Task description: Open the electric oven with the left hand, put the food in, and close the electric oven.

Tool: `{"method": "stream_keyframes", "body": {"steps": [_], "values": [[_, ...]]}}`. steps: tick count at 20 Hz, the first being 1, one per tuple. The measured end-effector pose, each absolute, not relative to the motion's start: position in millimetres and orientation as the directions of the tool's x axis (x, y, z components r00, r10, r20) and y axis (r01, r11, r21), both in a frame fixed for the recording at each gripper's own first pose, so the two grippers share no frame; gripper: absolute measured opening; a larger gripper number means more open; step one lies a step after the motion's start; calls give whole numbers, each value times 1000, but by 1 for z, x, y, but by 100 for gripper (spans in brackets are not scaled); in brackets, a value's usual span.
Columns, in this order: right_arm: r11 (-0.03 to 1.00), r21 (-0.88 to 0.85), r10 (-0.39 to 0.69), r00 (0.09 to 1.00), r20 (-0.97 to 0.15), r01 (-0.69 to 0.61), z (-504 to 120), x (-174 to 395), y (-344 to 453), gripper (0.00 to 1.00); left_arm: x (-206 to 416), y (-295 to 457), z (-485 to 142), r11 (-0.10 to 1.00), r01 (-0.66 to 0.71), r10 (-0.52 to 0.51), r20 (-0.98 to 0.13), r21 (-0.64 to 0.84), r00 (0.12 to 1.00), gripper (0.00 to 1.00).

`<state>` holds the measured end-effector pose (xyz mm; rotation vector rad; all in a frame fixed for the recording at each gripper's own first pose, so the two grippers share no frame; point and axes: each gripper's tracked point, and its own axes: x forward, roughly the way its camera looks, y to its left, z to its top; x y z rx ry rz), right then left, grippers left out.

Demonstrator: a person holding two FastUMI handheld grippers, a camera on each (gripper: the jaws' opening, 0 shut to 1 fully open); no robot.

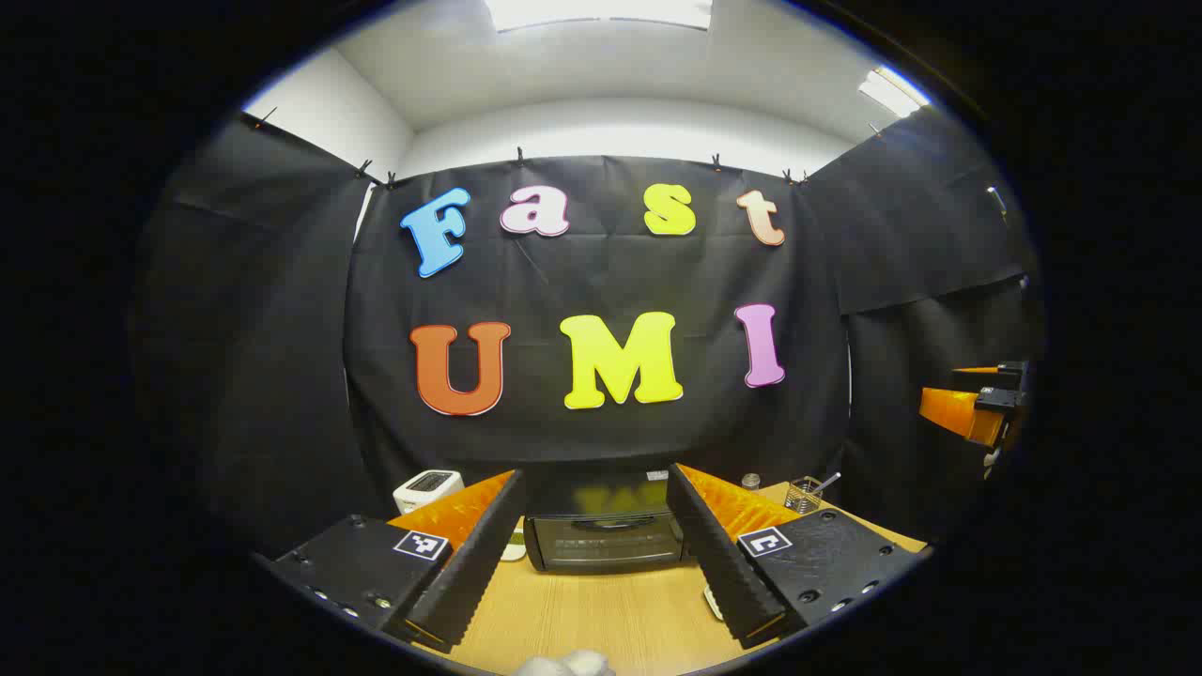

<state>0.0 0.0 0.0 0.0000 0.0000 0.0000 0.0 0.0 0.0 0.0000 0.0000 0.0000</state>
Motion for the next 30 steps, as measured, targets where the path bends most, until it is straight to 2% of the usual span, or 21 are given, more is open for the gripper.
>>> {"method": "stream_keyframes", "body": {"steps": [2,4,8,9,10,12,13,14,15,16,18,23,30], "values": [[1000,1,-3,1000,3,3,0,2,0,96,3,1,-3,1000,4,-4,-6,5,1000,96],[1000,-1,-1,1000,-5,1,-2,3,2,100,6,2,-5,1000,5,-5,-12,0,1000,96],[1000,-1,-4,1000,-8,4,-3,9,1,100,14,5,-8,1000,-5,5,-17,-1,1000,96],[1000,-2,-5,1000,-11,5,-3,10,0,96,17,4,-9,1000,-3,3,-16,-6,1000,96],[1000,-3,-4,1000,-12,3,-4,13,1,100,20,5,-9,1000,0,0,-14,-8,1000,96],[1000,-9,-4,1000,-20,3,-5,17,1,100,28,5,-12,1000,0,0,-15,-5,1000,96],[1000,-10,-2,1000,-24,1,-5,19,2,96,35,4,-14,1000,2,-2,-18,-7,1000,96],[1000,-12,0,1000,-27,0,-6,20,3,100,43,2,-16,1000,5,-5,-18,-8,1000,96],[1000,-16,0,1000,-28,0,-5,21,2,96,52,1,-18,1000,6,-6,-17,-8,1000,96],[1000,-20,-2,1000,-29,1,-5,23,1,100,62,0,-22,1000,8,-9,-20,-9,1000,96],[1000,-23,-6,999,-37,5,-3,26,-2,100,86,-6,-32,1000,18,-19,-22,-16,1000,96],[998,-41,-51,997,-55,48,-1,29,-17,100,158,-23,-80,998,58,-59,-73,-21,996,97],[990,-49,-138,981,-135,133,-20,24,-36,100,230,-36,-176,997,72,-74,-230,-19,970,97]]}}
